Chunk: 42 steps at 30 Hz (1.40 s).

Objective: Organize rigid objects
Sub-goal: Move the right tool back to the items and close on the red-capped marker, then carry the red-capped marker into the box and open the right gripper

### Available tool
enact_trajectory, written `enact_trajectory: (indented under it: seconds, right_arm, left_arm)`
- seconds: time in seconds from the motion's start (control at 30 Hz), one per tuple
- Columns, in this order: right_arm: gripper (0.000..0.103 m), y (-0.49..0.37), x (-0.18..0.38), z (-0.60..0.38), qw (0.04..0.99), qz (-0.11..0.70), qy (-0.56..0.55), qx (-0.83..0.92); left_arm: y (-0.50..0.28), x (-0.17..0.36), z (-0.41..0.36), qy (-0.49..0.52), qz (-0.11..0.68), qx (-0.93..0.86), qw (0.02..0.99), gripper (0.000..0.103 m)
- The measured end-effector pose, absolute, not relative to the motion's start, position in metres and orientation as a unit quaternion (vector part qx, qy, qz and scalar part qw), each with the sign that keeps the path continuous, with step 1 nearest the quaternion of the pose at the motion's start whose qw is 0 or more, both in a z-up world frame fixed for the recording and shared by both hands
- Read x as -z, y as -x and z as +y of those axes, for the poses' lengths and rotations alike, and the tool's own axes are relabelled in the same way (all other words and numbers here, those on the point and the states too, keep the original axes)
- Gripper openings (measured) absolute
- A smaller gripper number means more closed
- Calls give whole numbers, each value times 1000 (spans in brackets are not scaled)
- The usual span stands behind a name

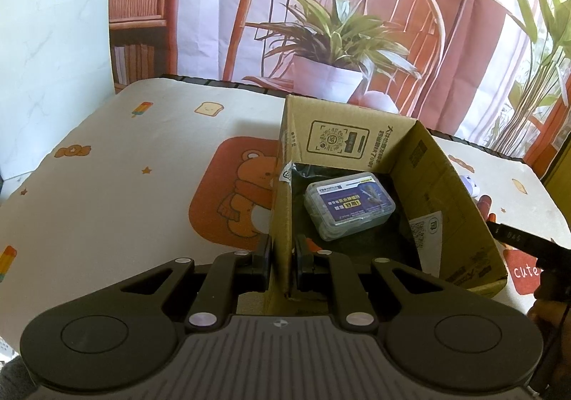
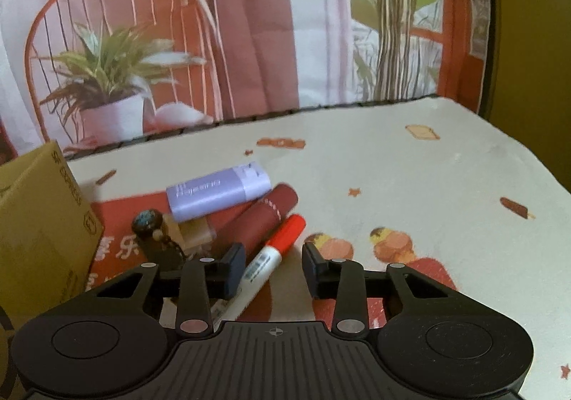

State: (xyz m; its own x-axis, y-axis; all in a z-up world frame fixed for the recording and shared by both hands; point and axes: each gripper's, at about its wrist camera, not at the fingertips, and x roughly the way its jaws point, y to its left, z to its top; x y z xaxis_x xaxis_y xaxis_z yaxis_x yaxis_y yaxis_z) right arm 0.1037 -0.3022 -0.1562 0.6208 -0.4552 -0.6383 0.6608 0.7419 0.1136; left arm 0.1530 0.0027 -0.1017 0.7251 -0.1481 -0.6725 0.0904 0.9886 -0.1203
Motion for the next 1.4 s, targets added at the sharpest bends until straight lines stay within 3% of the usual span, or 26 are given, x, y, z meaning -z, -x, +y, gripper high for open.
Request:
enact_trajectory:
  seconds: [0.53,0.67,0.77,1.13,1.4]
  right_arm:
    - [26,-106,159,-285,883,343,-122,296]
    - [14,-103,158,-284,884,343,-130,291]
    - [14,-99,157,-287,883,338,-147,291]
    - [14,-75,142,-298,886,285,-214,296]
    - [14,-65,94,-291,905,212,-268,253]
  left_arm:
    - [-153,102,2,37,365,63,928,15]
    - [-153,102,2,38,366,63,928,15]
    - [-153,102,2,37,365,63,928,15]
    - [-153,102,2,37,365,63,928,15]
    - [-153,101,2,38,366,63,928,15]
